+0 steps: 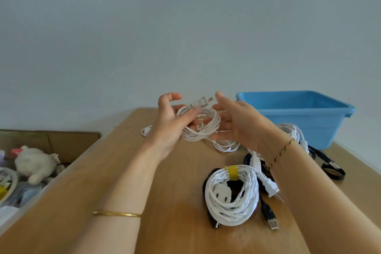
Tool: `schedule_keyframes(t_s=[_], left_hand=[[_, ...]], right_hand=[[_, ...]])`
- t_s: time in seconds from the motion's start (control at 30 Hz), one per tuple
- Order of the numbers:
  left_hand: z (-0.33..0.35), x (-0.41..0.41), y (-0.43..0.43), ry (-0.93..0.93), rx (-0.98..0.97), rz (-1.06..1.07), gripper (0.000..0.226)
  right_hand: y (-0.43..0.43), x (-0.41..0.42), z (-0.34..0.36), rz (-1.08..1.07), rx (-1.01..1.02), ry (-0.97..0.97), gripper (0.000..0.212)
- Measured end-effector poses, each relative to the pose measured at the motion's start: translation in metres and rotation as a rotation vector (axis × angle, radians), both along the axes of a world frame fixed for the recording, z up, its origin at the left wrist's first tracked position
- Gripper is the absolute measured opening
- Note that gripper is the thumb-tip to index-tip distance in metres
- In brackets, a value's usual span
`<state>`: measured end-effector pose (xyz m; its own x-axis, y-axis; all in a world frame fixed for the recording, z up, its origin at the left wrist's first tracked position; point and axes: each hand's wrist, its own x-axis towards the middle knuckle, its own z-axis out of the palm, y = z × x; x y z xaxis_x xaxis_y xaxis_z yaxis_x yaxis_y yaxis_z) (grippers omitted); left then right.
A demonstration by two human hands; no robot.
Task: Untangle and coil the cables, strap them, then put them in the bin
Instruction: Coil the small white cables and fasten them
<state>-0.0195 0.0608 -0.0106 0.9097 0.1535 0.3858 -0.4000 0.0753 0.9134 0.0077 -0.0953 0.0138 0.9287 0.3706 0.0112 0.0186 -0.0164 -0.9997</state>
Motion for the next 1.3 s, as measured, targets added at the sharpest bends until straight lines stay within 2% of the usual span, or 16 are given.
schedule_keyframes(t_s=[0.07,0.13,0.27,0.4,0.5,0.6,0.73,0.87,1.0,1.1,1.23,1.3], left_hand=[[-0.001,-0.001,0.002,0.068,-0.104,-0.068,0.035],[-0.002,-0.002,0.003,0.148,-0.162,-0.156,0.039],[-0.006,-0.003,0.007,0.343,-0.001,-0.25,0.046],[-0.01,-0.005,0.008,0.484,0.036,-0.336,0.046],[-0.017,-0.002,0.007,0.507,0.08,-0.277,0.044],[-0.028,0.005,0.012,0.506,0.139,-0.169,0.031],[-0.047,0.014,0.015,0.532,0.505,-0.047,0.015],[-0.061,0.019,0.009,0.571,0.544,-0.025,0.024],[-0.059,0.019,0.012,0.557,0.597,0.02,0.025],[-0.059,0.021,0.018,0.539,0.658,0.073,0.025],[-0.058,0.024,0.032,0.532,0.455,0.16,0.017],[-0.061,0.029,0.047,0.512,0.359,0.287,0.017]], right_hand=[[-0.001,-0.002,-0.001,0.065,-0.015,-0.06,0.034],[-0.002,-0.001,-0.005,0.024,-0.053,-0.09,0.033],[-0.004,0.002,-0.007,-0.019,-0.224,-0.126,0.028],[-0.003,0.001,-0.011,-0.039,-0.508,-0.197,0.016],[0.004,0.004,-0.013,0.01,-0.658,-0.174,0.015],[0.015,0.013,-0.013,0.064,-0.767,-0.099,0.023],[0.022,0.023,-0.016,0.097,-0.909,0.024,0.028],[0.022,0.027,-0.015,0.148,-1.092,0.123,0.031],[0.024,0.026,-0.015,0.124,-1.196,0.049,0.039],[0.027,0.019,-0.012,0.094,-1.228,-0.111,0.033],[0.034,0.014,-0.002,0.026,-1.328,-0.297,0.031],[0.041,0.019,0.004,0.005,-1.366,-0.39,0.012]])
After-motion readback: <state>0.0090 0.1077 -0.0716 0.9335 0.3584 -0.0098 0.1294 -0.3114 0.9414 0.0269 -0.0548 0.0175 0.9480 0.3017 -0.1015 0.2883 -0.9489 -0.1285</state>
